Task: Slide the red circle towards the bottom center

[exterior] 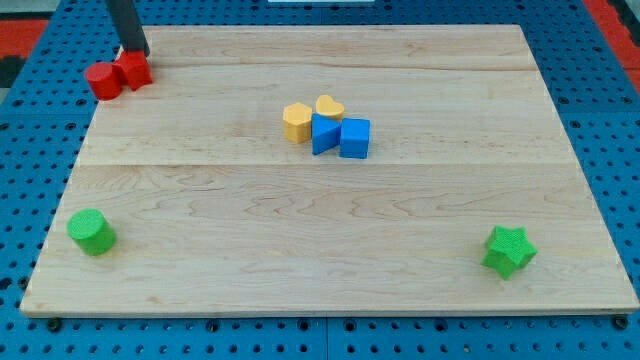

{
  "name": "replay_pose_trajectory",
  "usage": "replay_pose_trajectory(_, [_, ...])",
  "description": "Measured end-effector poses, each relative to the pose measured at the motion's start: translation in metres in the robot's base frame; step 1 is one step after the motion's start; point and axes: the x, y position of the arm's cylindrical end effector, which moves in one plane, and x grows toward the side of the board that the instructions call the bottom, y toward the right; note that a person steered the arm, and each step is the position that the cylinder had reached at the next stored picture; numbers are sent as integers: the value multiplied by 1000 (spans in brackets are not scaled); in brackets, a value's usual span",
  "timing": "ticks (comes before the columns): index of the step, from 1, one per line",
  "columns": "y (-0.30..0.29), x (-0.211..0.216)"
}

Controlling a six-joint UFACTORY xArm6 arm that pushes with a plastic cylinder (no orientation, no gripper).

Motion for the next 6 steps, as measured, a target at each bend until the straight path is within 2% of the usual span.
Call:
replay_pose_trajectory(1, [0, 13])
replay_pose_trajectory(3, [-52, -8])
replay_pose_trajectory(4, [-54, -6])
replay_pose_trajectory(5, [-54, 7])
replay_pose_trajectory(6, [-54, 46])
